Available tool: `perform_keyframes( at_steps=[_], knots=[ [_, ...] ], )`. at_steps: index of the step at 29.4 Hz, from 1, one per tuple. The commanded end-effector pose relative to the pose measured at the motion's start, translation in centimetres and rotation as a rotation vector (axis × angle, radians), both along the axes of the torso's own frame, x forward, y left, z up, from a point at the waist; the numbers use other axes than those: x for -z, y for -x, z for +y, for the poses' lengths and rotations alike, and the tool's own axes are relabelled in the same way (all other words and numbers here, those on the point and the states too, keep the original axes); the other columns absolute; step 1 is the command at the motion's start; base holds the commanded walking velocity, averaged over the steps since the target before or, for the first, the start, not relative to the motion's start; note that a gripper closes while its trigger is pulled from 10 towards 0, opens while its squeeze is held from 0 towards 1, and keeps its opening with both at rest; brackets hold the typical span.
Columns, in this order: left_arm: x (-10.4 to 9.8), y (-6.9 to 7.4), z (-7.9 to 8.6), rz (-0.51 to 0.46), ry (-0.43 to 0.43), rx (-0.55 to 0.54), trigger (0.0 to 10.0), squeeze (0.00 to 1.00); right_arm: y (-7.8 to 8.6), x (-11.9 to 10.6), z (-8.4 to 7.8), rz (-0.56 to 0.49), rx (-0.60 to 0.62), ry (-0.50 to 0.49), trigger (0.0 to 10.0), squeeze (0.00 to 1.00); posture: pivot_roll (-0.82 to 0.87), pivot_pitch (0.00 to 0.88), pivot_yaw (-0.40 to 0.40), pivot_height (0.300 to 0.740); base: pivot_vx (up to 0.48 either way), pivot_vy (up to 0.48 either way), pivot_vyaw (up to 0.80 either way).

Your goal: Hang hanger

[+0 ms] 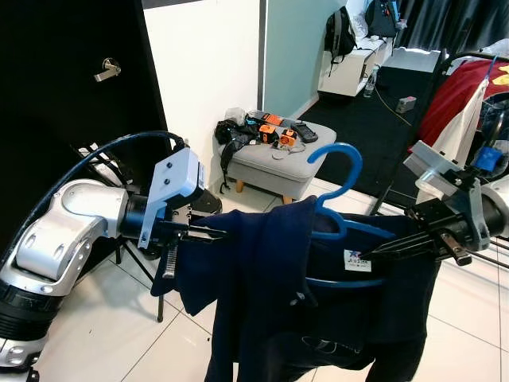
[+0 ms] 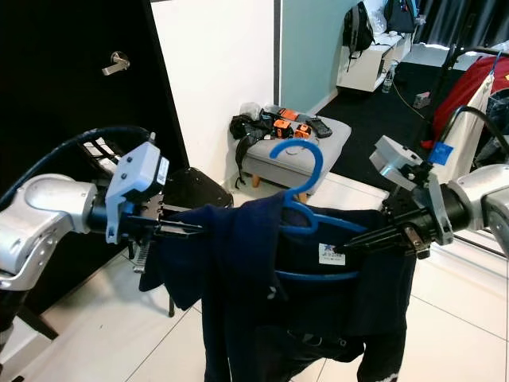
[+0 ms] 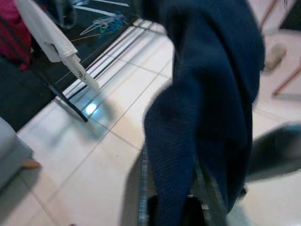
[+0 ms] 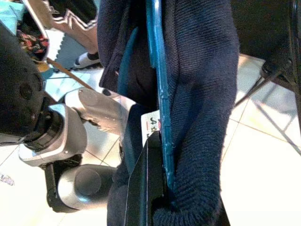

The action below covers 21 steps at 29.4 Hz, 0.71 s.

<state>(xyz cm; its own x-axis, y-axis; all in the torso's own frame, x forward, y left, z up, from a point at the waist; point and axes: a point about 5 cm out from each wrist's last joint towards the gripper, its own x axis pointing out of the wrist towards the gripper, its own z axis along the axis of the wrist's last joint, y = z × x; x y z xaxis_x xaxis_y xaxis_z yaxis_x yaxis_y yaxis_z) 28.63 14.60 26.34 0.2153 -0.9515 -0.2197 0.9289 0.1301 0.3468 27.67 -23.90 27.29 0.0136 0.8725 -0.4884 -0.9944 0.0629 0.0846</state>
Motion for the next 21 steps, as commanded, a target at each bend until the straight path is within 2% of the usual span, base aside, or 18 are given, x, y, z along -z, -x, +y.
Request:
perform_keyframes(
  at_steps=[1, 2, 3, 4, 6, 7, 8, 11, 12, 13, 15, 16, 18, 19, 21],
  knots=[
    [-0.1, -0.5, -0.1, 0.043, 0.025, -0.016, 10.0, 1.00, -0.3, 0.4, 0.4, -0.008, 0.014, -0.002, 0.0, 0.00, -0.17, 0.000, 0.008, 0.740, 0.000, 0.000, 0.00],
    [-0.1, -0.5, -0.1, 0.043, 0.025, -0.016, 10.0, 1.00, -0.3, 0.4, 0.4, -0.008, 0.014, -0.002, 0.0, 0.00, -0.17, 0.000, 0.008, 0.740, 0.000, 0.000, 0.00],
    [0.8, -1.4, 1.3, 0.045, -0.006, -0.125, 10.0, 1.00, -0.8, 0.9, 0.2, -0.019, 0.071, 0.006, 0.0, 0.00, -0.17, 0.000, 0.012, 0.740, 0.000, 0.000, 0.00],
    [0.8, -1.4, 1.3, 0.045, -0.006, -0.125, 10.0, 1.00, -0.8, 0.9, 0.2, -0.019, 0.071, 0.006, 0.0, 0.00, -0.17, 0.000, 0.012, 0.740, 0.000, 0.000, 0.00],
    [1.6, -2.8, 4.5, 0.029, 0.032, -0.342, 10.0, 1.00, -1.5, 2.4, -0.4, -0.025, 0.201, 0.031, 0.0, 0.00, -0.17, 0.000, 0.014, 0.740, 0.000, 0.000, 0.00],
    [1.6, -2.8, 4.5, 0.029, 0.032, -0.342, 10.0, 1.00, -1.5, 2.4, -0.4, -0.025, 0.201, 0.031, 0.0, 0.00, -0.17, 0.000, 0.014, 0.740, 0.000, 0.000, 0.00],
    [1.8, -2.9, 5.8, 0.023, 0.071, -0.412, 10.0, 1.00, -1.5, 3.3, -0.6, -0.021, 0.247, 0.045, 0.0, 0.00, -0.17, 0.000, 0.015, 0.740, 0.000, 0.000, 0.00],
    [1.8, -2.9, 6.5, 0.023, 0.101, -0.449, 10.0, 1.00, -1.5, 3.8, -0.8, -0.017, 0.274, 0.055, 0.0, 0.00, -0.17, 0.000, 0.015, 0.740, 0.000, 0.000, 0.00],
    [1.8, -2.8, 7.3, 0.020, 0.119, -0.482, 10.0, 1.00, -1.6, 4.4, -1.1, -0.018, 0.310, 0.069, 0.0, 0.00, -0.17, 0.000, 0.015, 0.740, 0.000, 0.000, 0.00],
    [1.7, -2.8, 8.7, 0.008, 0.165, -0.566, 10.0, 1.00, -2.2, 5.3, -1.8, -0.033, 0.418, 0.086, 0.0, 0.00, -0.17, 0.000, 0.017, 0.740, 0.000, 0.000, 0.00],
    [1.7, -2.8, 8.7, 0.008, 0.165, -0.566, 10.0, 1.00, -2.2, 5.3, -1.8, -0.033, 0.418, 0.086, 0.0, 0.00, -0.17, 0.000, 0.017, 0.740, 0.000, 0.000, 0.00],
    [1.7, -2.9, 10.3, -0.024, 0.225, -0.689, 10.0, 1.00, -2.8, 6.2, -2.7, -0.053, 0.543, 0.095, 0.0, 0.00, -0.17, 0.000, 0.021, 0.740, 0.000, 0.000, 0.00],
    [1.7, -2.9, 10.3, -0.024, 0.225, -0.689, 10.0, 1.00, -2.8, 6.2, -2.7, -0.053, 0.543, 0.095, 0.0, 0.00, -0.17, 0.000, 0.021, 0.740, 0.000, 0.000, 0.00],
    [2.3, -2.9, 12.3, -0.068, 0.284, -0.875, 10.0, 1.00, -3.5, 7.2, -3.7, -0.071, 0.702, 0.083, 0.0, 0.00, -0.17, 0.000, 0.021, 0.740, 0.000, 0.000, 0.00],
    [2.3, -2.9, 12.3, -0.068, 0.284, -0.875, 10.0, 1.00, -3.5, 7.2, -3.7, -0.071, 0.702, 0.083, 0.0, 0.00, -0.17, 0.000, 0.021, 0.740, 0.000, 0.000, 0.00]
  ],
)
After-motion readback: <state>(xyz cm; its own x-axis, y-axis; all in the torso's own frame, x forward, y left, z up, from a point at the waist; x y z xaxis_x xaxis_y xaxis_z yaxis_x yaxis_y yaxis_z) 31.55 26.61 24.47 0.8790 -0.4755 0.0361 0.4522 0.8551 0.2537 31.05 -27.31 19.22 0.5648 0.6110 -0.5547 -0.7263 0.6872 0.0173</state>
